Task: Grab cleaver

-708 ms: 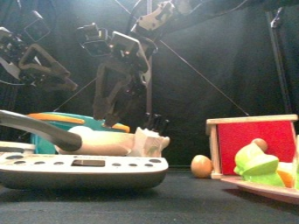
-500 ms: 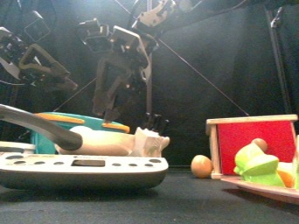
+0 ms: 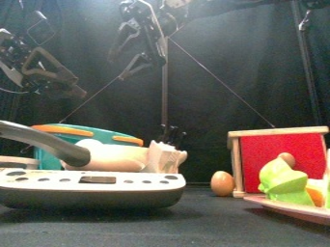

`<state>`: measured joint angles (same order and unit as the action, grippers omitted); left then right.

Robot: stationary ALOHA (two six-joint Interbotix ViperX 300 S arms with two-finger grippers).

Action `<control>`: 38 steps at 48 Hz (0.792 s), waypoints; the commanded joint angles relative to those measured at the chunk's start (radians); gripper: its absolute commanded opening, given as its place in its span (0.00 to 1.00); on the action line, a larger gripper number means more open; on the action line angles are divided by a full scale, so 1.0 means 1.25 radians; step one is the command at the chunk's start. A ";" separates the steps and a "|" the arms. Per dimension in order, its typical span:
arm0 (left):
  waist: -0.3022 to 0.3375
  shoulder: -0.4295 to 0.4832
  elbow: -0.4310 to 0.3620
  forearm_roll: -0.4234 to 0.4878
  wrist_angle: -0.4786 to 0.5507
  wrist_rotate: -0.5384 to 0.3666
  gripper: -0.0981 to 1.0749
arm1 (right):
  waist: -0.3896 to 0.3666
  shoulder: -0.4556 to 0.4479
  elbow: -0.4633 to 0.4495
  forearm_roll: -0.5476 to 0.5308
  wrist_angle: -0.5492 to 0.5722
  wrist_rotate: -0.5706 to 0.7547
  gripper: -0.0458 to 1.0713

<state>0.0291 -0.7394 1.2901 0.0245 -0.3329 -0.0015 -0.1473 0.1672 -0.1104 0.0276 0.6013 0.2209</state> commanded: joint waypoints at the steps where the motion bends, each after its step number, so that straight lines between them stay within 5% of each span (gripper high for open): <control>1: -0.001 0.002 -0.022 0.001 -0.010 0.001 0.82 | -0.055 -0.033 -0.036 0.058 -0.038 -0.001 0.86; 17: -0.001 0.002 -0.016 0.001 -0.010 0.000 0.82 | -0.175 -0.027 -0.017 0.133 -0.056 0.000 0.86; 26: -0.001 0.002 -0.015 0.000 -0.010 0.000 0.82 | -0.210 -0.027 -0.031 0.139 0.012 0.004 0.86; 32: -0.001 0.002 -0.015 -0.005 -0.007 0.000 0.82 | -0.233 -0.027 -0.052 0.096 0.087 0.086 0.86; 38: -0.001 0.002 -0.015 -0.009 -0.010 0.000 0.82 | -0.232 -0.027 -0.060 -0.058 0.141 0.167 0.86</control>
<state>0.0291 -0.7394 1.2901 0.0169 -0.3359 -0.0031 -0.4310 0.1672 -0.1519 0.0736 0.7455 0.3881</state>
